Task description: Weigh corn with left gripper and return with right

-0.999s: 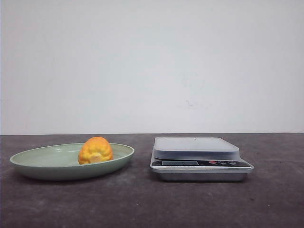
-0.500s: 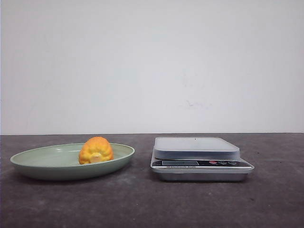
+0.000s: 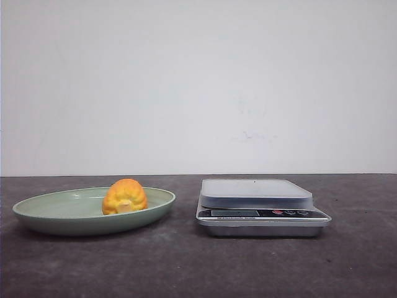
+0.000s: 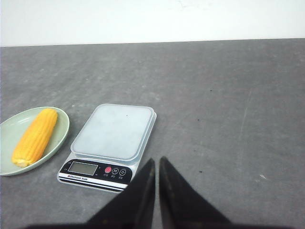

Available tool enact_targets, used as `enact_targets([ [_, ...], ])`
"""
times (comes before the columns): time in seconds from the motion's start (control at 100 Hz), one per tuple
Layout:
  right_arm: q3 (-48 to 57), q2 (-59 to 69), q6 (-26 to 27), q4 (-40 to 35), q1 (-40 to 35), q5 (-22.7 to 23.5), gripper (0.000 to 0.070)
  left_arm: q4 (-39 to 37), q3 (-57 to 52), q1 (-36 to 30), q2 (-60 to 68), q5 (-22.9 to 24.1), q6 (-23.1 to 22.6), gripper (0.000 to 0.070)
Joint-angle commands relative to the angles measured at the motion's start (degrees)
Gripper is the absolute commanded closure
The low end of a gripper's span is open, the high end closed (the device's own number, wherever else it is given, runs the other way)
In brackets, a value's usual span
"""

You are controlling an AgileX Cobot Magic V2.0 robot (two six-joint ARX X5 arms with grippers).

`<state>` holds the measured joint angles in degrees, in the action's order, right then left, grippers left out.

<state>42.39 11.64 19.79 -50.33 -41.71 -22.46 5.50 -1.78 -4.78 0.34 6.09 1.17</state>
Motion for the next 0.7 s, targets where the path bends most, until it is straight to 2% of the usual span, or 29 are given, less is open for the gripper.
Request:
enact_targets([
  [0.0,0.59,0.09,0.57,0.63,-0.52,-0.09,0.0693,1.03,1.01,0.11,-0.15,-0.17,0.61,0.0697],
  [0.22,0.59,0.09,0.57,0.63,-0.52,-0.07,0.0693,5.18,1.01,0.37,-0.15,-0.17,-0.02,0.0697],
  [0.69,0.59,0.09,0.57,0.63,-0.52,-0.09,0.0693,5.05,0.98,0.37,-0.15,-0.37,-0.02,0.0697],
])
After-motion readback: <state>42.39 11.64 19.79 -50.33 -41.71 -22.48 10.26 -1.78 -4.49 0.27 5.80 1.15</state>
